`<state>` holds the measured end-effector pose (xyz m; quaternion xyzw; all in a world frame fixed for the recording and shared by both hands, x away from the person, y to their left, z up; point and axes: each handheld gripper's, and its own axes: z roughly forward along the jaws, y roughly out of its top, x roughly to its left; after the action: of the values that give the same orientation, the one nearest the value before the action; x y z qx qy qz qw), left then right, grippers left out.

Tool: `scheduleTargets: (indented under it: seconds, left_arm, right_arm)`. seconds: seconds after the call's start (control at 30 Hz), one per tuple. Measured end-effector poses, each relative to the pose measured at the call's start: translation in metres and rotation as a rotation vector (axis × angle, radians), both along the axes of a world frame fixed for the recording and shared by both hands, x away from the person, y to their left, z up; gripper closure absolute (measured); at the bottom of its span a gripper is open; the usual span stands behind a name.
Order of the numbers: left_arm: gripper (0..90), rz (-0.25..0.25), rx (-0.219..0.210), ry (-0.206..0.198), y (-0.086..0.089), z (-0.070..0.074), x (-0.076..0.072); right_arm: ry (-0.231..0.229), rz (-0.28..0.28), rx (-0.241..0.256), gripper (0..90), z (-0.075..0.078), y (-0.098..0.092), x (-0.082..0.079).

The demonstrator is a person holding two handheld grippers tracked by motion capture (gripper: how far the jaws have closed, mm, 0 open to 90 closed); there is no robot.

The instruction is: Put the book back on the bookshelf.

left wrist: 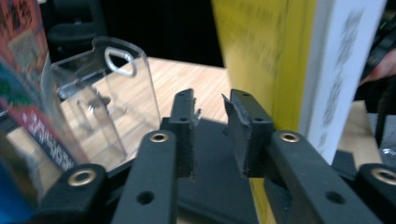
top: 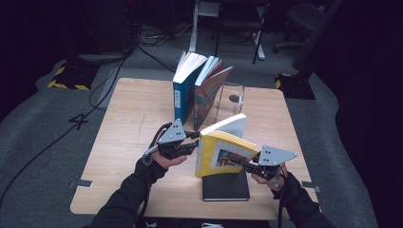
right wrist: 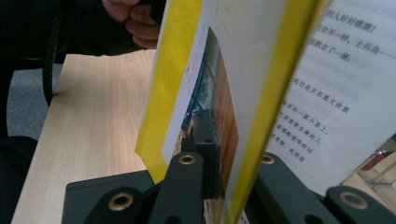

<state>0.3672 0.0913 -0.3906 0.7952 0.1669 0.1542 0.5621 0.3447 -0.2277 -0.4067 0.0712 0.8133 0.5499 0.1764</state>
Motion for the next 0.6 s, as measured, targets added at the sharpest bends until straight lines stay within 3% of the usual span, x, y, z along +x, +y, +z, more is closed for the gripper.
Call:
scheduleTargets:
  seconds: [0.07, 0.27, 0.3, 0.37, 0.6]
  left_arm:
    - [66.4, 0.033, 0.027, -0.008, 0.002, -0.005, -0.005]
    - [59.7, 0.064, 0.092, 0.041, 0.016, -0.023, -0.018]
    - [58.5, 0.064, 0.092, 0.041, 0.016, -0.023, -0.018]
    - [58.3, 0.066, 0.134, 0.044, 0.018, -0.029, -0.021]
    - [52.4, 0.039, 0.210, 0.129, 0.018, -0.057, -0.029]
  right_arm:
    - [-0.008, -0.003, -0.005, 87.6, 0.000, 0.000, -0.003]
    - [-0.007, -0.004, 0.000, 87.7, -0.001, 0.000, -0.005]
    - [-0.007, -0.004, 0.000, 87.7, -0.001, 0.000, -0.005]
    - [-0.010, -0.007, 0.002, 87.7, -0.001, -0.001, -0.006]
    - [-0.019, -0.010, 0.001, 87.6, -0.002, -0.001, -0.010]
